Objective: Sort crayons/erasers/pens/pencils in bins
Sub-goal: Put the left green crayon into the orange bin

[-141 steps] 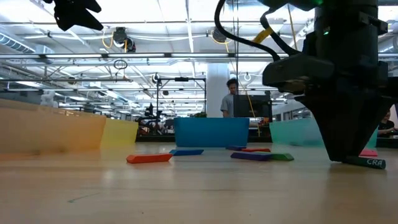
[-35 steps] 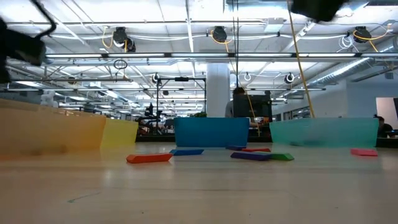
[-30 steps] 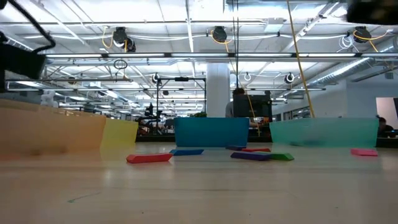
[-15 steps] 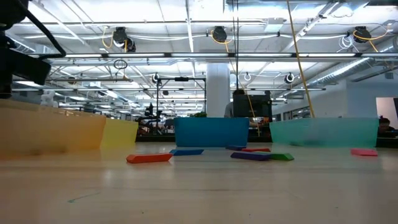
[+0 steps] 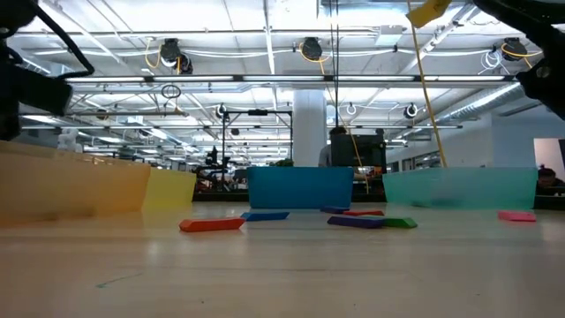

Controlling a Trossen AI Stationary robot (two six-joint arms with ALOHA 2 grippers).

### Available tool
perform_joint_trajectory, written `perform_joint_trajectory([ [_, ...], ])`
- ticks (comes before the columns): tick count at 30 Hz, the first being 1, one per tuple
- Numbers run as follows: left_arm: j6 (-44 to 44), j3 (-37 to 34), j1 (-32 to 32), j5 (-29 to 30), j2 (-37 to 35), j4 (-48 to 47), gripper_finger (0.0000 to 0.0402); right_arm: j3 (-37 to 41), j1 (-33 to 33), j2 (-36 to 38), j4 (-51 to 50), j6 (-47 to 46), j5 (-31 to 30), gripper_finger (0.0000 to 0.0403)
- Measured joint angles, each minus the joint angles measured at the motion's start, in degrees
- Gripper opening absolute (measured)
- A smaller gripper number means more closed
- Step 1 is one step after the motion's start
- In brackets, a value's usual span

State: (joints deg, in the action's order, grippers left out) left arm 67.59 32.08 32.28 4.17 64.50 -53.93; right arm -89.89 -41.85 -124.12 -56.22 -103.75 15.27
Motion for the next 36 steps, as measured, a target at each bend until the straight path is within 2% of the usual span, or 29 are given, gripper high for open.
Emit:
perform_joint_trajectory([
  [5,2.84,0.00,2.00,3.02,-3.93,0.22,0.0294,0.51,0.22,-0.10,0.18,1.37,-0.68,0.0067],
  [11,6.04,0.00,5.07,12.35,-10.44,5.66,0.0294,1.57,0.24,-0.10,0.23,5.03,-1.20,0.0012],
  [16,3.18,0.00,8.49,25.01,-15.24,16.60,0.0294,1.64,0.78,1.01,-0.25,7.18,-4.33,0.0022],
  [18,-1.95,0.00,8.47,28.80,-16.03,21.38,0.0294,1.66,1.44,2.19,-0.44,8.27,-5.62,0.0030],
  [20,-8.88,0.00,6.97,31.08,-16.25,27.12,0.0294,1.83,2.31,3.83,-1.42,9.70,-9.97,0.0031],
  [24,-25.36,0.00,2.61,29.16,-16.03,42.78,0.0294,2.08,5.48,8.32,-3.37,11.85,-22.71,0.0020],
  [27,-36.09,0.04,-1.00,26.88,-15.23,54.89,0.0294,1.97,7.67,13.24,-3.45,17.20,-29.62,0.0017],
  [30,-43.38,0.07,-4.97,22.50,-13.94,63.37,0.0294,1.95,11.01,18.42,0.23,26.77,-39.19,0.0020],
  [32,-44.85,0.07,-8.07,19.17,-12.33,66.05,0.0294,1.94,13.40,22.27,5.20,36.03,-44.78,0.0021],
  [36,-46.27,0.04,-12.48,13.46,-7.87,71.98,0.0294,1.77,17.38,27.69,22.03,56.18,-47.45,0.0020],
])
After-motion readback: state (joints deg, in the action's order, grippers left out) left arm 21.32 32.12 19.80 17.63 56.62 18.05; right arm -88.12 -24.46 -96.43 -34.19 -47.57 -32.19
